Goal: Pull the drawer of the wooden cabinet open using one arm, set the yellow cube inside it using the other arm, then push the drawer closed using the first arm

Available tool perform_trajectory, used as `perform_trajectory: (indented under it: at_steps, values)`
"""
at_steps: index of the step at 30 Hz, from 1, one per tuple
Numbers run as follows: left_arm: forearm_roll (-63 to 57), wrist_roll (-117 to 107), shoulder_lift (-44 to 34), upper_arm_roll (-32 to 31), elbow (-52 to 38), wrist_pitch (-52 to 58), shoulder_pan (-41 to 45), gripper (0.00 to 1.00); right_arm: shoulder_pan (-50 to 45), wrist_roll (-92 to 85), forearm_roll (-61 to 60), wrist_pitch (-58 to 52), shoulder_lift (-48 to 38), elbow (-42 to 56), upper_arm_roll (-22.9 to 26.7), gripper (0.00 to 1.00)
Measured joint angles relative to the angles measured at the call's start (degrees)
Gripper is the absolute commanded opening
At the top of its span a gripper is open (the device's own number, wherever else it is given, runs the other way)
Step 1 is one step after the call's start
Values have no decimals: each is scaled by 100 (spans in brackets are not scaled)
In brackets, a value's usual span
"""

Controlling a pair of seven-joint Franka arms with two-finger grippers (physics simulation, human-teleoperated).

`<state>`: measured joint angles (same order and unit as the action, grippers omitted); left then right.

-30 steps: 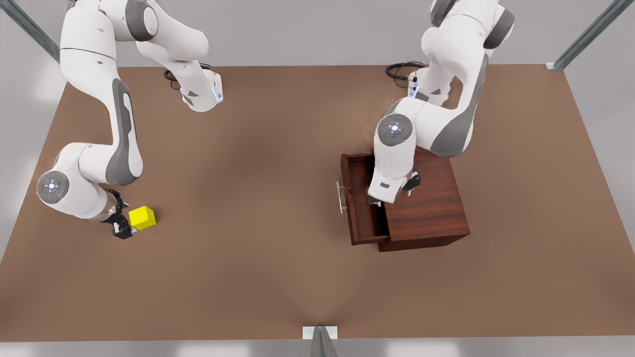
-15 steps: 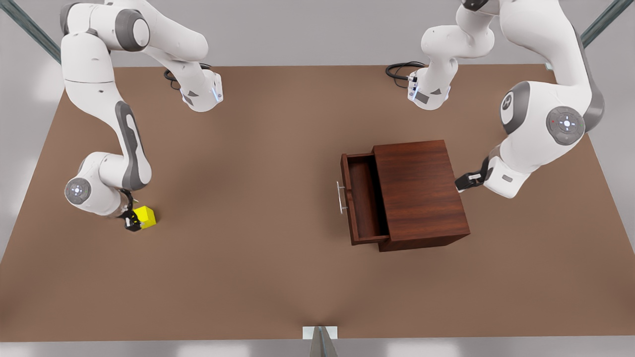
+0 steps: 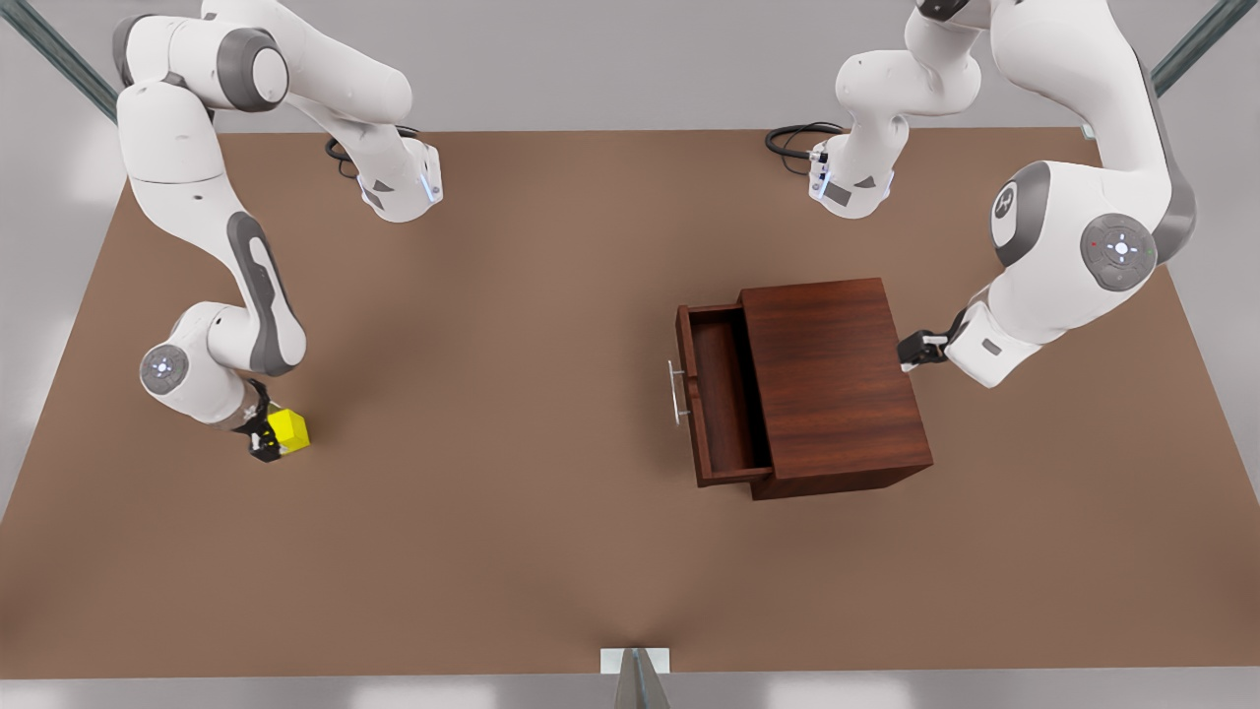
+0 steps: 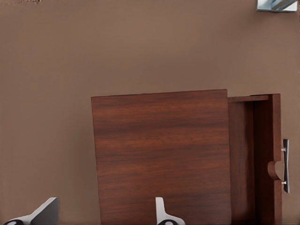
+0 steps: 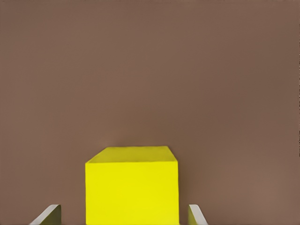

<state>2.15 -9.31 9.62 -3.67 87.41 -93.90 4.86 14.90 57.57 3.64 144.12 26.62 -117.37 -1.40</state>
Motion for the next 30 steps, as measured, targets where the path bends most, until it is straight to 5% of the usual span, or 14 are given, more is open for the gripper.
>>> perform_trajectory:
  at_steps: [22, 25, 27, 30]
  values:
    - [-7, 645, 2, 0, 6, 24, -2, 100, 124, -48, 209, 144, 258, -68, -119, 97]
    - [-8, 685, 2, 0, 6, 25, -2, 100, 199, -48, 267, 147, 260, -54, -153, 84]
    - [-8, 709, 2, 0, 7, 25, -2, 100, 218, -53, 281, 152, 260, -58, -182, 63]
    - [-8, 740, 2, 0, 7, 24, -2, 100, 266, -73, 277, 164, 245, -57, -226, 62]
